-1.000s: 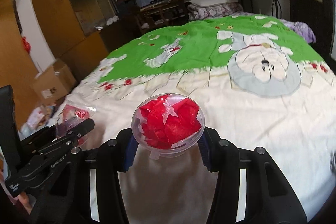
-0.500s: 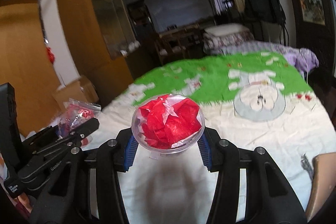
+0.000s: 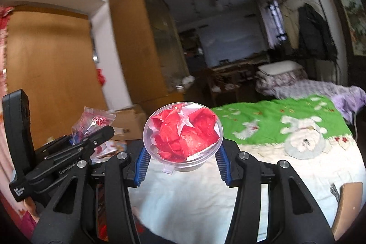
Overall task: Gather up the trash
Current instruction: 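Carry the plastic bag and red-scrap cup to the red wastebasket with both tools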
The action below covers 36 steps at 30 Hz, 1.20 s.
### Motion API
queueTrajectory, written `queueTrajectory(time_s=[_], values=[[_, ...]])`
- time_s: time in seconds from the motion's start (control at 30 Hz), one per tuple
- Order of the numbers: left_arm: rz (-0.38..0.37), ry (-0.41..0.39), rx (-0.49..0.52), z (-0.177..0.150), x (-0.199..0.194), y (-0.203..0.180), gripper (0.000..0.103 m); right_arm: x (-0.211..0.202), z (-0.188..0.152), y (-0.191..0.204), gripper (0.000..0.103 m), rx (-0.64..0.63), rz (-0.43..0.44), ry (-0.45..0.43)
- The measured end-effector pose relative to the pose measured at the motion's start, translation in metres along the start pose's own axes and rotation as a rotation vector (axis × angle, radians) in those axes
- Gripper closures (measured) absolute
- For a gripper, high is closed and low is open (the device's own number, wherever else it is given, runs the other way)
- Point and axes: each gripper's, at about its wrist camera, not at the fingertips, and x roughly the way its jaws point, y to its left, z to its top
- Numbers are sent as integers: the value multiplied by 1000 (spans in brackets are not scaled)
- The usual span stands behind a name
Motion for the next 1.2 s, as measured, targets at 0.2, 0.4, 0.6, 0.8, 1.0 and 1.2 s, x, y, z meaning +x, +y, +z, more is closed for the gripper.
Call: queueTrajectory(time_s=[0.2, 0.4, 0.6, 0.8, 1.0, 1.2], values=[[64, 23, -43, -17, -36, 47, 61, -1, -4, 52, 53, -65, 119, 34], [162, 116, -92, -61, -45, 104, 61, 20, -26, 96, 53, -109, 213, 141], [251, 282, -210, -132, -30, 180, 61, 61, -62, 133, 53, -148, 259, 286], [257, 508, -382, -226, 8, 251, 61, 113, -104, 148, 53, -159, 246, 439], [203, 734, -437, -310, 52, 266, 37, 153, -135, 160, 53, -159, 213, 554], [238, 728, -539, -320, 42, 291, 17, 162, -144, 166, 53, -169, 200, 587]])
